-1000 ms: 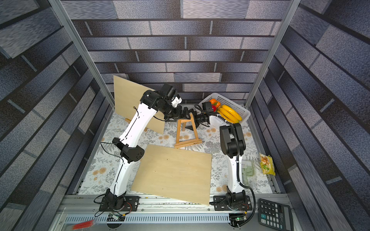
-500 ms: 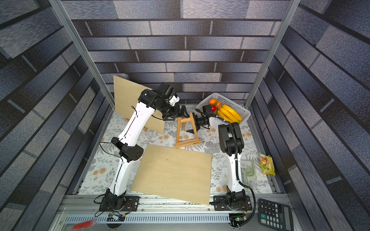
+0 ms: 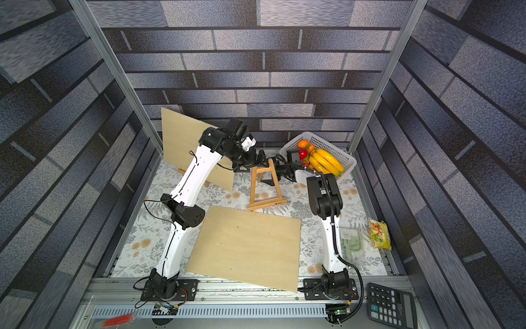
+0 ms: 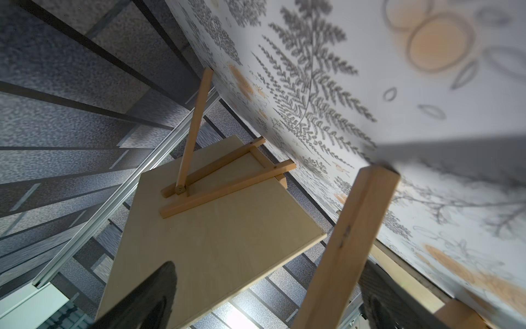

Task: Assemble the easel
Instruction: Adjust the easel at the center of the board.

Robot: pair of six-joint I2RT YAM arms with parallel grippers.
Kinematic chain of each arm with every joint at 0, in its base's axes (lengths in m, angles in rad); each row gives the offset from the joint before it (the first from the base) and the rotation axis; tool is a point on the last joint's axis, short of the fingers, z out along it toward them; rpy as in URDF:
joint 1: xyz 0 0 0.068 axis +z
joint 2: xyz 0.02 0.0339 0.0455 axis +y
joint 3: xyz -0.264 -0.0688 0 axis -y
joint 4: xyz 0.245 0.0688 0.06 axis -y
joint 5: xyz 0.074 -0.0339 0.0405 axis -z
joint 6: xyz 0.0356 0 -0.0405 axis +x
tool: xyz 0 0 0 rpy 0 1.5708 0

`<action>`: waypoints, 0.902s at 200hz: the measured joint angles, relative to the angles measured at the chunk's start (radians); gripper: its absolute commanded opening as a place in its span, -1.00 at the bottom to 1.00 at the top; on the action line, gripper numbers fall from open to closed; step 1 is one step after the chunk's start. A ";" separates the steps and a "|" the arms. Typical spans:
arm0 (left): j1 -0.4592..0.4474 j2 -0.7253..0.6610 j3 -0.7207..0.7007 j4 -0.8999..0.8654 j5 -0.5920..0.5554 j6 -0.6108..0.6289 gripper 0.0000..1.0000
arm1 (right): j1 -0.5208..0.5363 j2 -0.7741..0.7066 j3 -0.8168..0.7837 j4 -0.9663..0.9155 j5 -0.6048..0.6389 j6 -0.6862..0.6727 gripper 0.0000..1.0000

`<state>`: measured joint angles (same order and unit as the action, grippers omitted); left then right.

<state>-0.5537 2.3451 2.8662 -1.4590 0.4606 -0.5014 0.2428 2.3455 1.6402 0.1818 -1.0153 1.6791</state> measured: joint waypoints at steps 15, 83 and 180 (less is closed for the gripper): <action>0.008 0.000 0.000 0.001 0.006 0.000 1.00 | 0.000 0.000 0.000 0.033 0.019 0.027 1.00; 0.050 0.000 0.000 0.014 0.008 0.000 1.00 | -0.004 0.072 0.121 0.082 0.079 0.079 1.00; 0.092 -0.053 0.000 0.042 0.025 0.000 1.00 | -0.060 0.164 0.311 0.077 0.111 0.079 1.00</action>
<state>-0.4614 2.2925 2.8662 -1.4170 0.4858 -0.5018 0.1833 2.5095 1.9511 0.2584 -0.9039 1.7576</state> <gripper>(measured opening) 0.999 0.999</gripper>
